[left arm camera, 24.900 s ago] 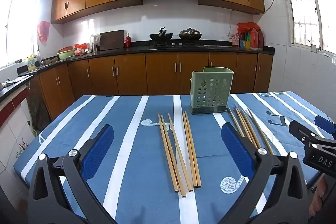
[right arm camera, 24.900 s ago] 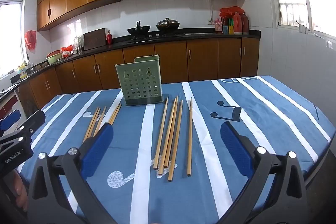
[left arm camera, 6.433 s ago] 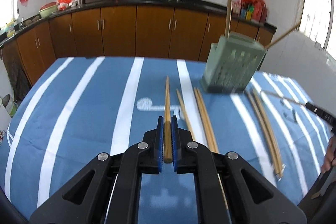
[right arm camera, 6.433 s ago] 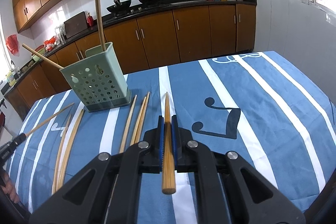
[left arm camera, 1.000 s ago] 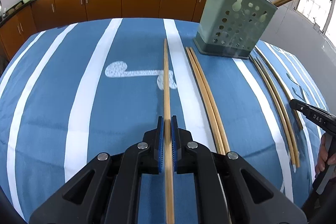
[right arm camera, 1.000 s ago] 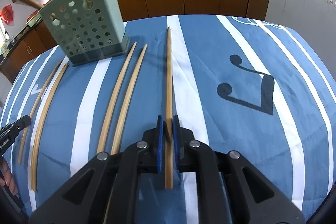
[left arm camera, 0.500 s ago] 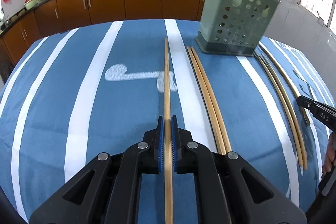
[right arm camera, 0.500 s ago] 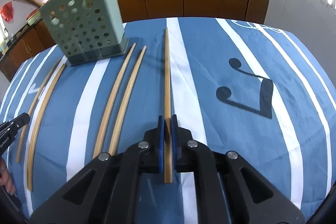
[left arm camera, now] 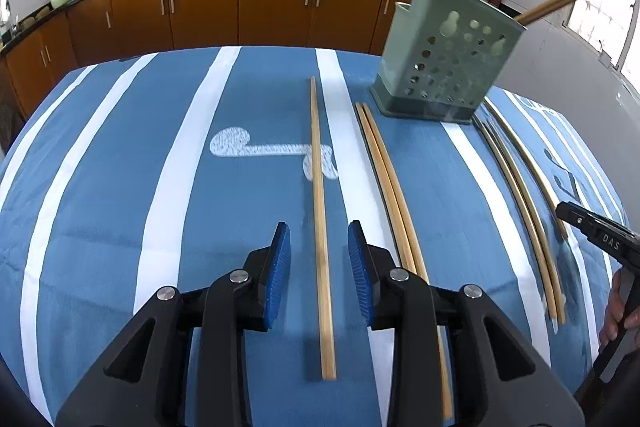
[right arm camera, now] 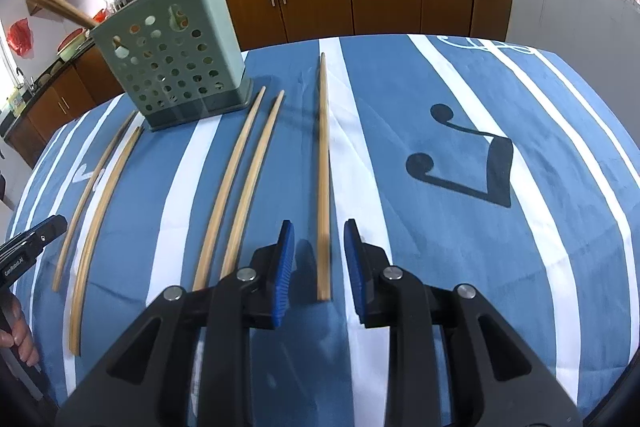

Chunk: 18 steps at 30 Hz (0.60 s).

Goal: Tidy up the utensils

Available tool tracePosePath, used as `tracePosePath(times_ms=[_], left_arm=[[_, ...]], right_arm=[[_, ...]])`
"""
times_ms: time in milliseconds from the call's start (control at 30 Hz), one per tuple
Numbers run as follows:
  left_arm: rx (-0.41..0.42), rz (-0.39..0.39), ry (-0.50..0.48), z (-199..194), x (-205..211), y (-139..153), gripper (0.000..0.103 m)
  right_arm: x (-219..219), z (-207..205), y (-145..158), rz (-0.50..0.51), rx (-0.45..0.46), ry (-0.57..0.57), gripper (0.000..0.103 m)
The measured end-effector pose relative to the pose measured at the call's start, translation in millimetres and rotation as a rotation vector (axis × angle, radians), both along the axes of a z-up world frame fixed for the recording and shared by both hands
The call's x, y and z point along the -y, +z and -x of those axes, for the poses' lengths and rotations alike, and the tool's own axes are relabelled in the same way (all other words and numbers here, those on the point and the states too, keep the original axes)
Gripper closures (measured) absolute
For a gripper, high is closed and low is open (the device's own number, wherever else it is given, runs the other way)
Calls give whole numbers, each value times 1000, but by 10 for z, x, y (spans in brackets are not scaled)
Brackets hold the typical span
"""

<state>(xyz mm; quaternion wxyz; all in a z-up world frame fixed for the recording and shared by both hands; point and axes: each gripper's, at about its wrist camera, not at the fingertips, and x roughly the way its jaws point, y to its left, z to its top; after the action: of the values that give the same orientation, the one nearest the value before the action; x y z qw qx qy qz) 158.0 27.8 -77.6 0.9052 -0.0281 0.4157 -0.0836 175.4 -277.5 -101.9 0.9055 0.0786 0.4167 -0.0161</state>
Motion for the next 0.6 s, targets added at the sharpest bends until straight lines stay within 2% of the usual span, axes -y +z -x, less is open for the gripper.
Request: tracePosePath(times_ms=[67, 200, 467, 533, 567, 600], left_arm=[[-3, -6, -7, 46, 19, -25, 72], [-23, -24, -5, 66, 42, -105, 72], [-17, -39, -4, 166, 80, -107, 74], [-17, -47, -8, 196, 99, -108, 83], [-19, -53, -9, 206, 110, -111, 92], [-20, -57, -10, 210, 118, -113, 95]], right_arm=[[-13, 20, -18, 8, -4, 3, 76], [-32, 35, -82, 29, -13, 1, 85], [-81, 88, -95, 68, -2, 8, 86], [-89, 103, -99, 82, 6, 3, 92], [-83, 101, -99, 80, 6, 2, 95], [-78, 101, -99, 76, 7, 2, 95]])
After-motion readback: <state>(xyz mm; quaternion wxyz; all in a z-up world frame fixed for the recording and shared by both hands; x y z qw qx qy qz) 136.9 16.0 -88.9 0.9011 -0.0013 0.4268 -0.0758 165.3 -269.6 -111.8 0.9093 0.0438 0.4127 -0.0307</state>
